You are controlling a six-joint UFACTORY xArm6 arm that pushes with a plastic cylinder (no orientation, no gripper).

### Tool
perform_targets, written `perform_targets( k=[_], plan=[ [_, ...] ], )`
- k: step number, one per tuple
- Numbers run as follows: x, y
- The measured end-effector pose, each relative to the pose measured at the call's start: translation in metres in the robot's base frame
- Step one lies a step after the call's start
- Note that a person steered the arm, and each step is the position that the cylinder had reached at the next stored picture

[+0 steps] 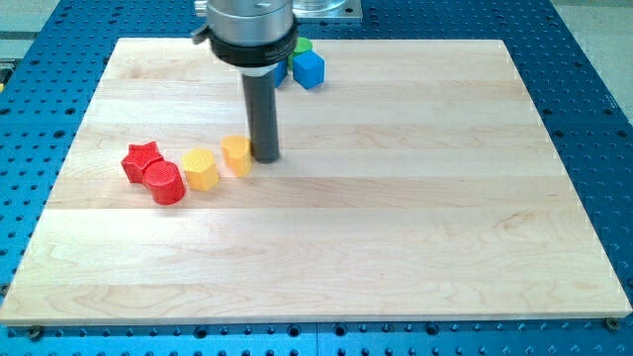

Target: Push the yellow blocks to the right of the red blocks

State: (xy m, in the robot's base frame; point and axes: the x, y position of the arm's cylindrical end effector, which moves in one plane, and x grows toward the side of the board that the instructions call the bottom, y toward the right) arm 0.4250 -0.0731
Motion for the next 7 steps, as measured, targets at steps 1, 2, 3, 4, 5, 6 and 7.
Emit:
perform_targets(
  k=[1,2,3,4,5,6,7],
  plan=[
    [-0.001,-0.032],
    [-0.001,-0.054],
    [-0.001,-0.049],
    [-0.001,-0.049],
    [-0.001,-0.049],
    [-0.001,-0.049],
    [-0.029,-0.049]
  ],
)
